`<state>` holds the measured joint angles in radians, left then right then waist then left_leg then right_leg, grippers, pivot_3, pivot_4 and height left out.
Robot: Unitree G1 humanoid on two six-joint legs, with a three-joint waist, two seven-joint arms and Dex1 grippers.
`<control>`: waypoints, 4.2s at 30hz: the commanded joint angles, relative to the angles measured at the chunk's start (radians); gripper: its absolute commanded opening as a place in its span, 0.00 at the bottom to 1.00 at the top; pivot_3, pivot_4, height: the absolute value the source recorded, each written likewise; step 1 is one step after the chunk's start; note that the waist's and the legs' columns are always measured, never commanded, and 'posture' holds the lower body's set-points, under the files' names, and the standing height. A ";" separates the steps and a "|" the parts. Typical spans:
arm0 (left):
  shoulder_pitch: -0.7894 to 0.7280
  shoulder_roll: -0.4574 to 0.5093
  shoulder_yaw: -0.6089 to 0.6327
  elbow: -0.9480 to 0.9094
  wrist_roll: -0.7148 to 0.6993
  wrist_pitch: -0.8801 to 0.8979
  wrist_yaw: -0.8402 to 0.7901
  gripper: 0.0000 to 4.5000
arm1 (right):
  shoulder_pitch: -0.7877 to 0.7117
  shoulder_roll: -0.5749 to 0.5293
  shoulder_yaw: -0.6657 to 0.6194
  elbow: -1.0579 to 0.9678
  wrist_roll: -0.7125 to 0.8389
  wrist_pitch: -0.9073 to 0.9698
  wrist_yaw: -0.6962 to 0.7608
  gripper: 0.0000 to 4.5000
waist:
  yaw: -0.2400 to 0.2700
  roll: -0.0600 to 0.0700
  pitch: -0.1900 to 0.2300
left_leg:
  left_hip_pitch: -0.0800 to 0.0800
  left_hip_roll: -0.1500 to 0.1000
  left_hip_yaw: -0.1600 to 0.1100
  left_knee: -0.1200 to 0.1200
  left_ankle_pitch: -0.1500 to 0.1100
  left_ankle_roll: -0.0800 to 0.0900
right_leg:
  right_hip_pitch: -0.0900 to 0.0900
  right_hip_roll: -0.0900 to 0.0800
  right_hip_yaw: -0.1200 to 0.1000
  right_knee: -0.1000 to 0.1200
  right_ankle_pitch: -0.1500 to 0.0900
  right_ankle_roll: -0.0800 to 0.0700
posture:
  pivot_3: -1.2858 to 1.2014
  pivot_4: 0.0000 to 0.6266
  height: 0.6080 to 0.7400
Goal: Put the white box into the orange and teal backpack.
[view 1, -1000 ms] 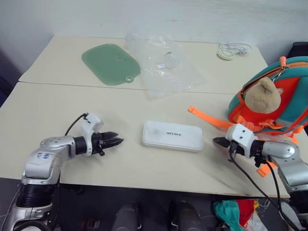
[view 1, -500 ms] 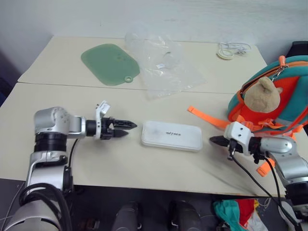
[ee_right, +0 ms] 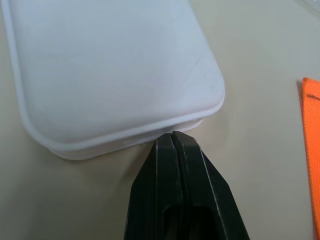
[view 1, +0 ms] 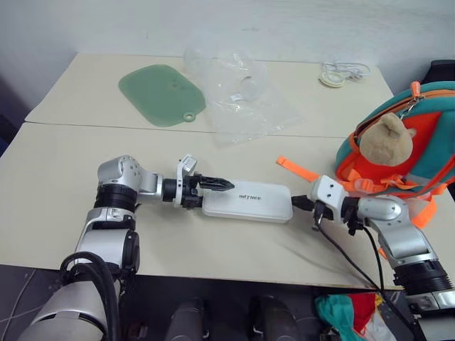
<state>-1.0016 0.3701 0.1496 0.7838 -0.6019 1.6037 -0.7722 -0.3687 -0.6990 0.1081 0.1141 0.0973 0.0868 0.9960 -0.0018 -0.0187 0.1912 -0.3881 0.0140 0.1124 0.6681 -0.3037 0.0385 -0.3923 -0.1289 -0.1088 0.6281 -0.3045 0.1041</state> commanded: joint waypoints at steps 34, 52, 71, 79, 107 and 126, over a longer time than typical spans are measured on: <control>0.786 0.360 0.142 -0.887 -0.172 -0.875 -0.490 0.27 | 0.727 0.034 -1.014 -0.129 0.504 -0.023 -0.094 0.99 | -0.005 0.004 0.000 | 0.003 0.002 -0.001 -0.006 -0.007 -0.007 | 0.000 -0.006 0.005 -0.007 -0.001 -0.004 | 0.52 0.24 1.00; 0.843 0.397 0.218 -0.936 -0.254 -0.851 -0.446 0.27 | 0.034 -0.183 -0.539 0.220 0.456 0.081 0.209 0.91 | -0.021 0.010 0.001 | 0.001 0.002 0.000 -0.003 -0.001 0.000 | 0.000 -0.005 0.004 -0.002 -0.001 -0.004 | 0.52 0.24 1.00; 0.871 0.402 0.420 -0.818 -0.336 -0.807 -0.280 0.27 | -0.102 0.082 -0.284 -0.239 0.647 0.298 0.165 0.01 | -0.032 0.011 0.001 | 0.001 0.004 0.000 -0.004 -0.002 -0.003 | -0.002 -0.003 0.004 0.000 -0.001 -0.004 | 0.52 0.24 1.00; 0.918 0.442 0.469 -0.785 -0.314 -0.823 -0.276 0.27 | -0.105 0.150 -0.180 -0.503 0.823 0.484 0.120 0.01 | -0.025 0.010 0.001 | -0.002 0.004 -0.001 -0.005 -0.003 -0.003 | -0.004 -0.004 0.004 -0.002 -0.002 -0.004 | 0.52 0.24 1.00; 0.847 0.506 0.466 -1.144 -0.555 -0.750 -0.250 0.27 | 0.001 -0.015 -0.160 -0.431 0.745 0.535 0.229 0.01 | -0.004 0.008 0.002 | -0.002 0.003 -0.003 -0.005 -0.006 -0.002 | -0.002 -0.004 0.001 -0.006 -0.002 -0.004 | 0.52 0.24 1.00; 0.948 0.549 0.497 -1.239 -0.610 -0.723 -0.233 0.27 | -0.021 0.071 -0.112 -0.340 0.619 0.448 0.211 0.01 | -0.009 0.008 0.002 | -0.001 0.003 -0.003 -0.004 -0.006 -0.003 | -0.002 -0.004 0.002 -0.006 -0.002 -0.005 | 0.52 0.24 1.00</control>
<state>-0.0522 0.9255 0.6672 -0.4146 -1.2304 0.9129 -0.9975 -0.3801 -0.6347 -0.0051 -0.2178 0.7145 0.5462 1.2081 -0.0110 -0.0103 0.1933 -0.3891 0.0172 0.1092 0.6636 -0.3093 0.0351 -0.3943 -0.1331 -0.1069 0.6216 -0.3063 0.0994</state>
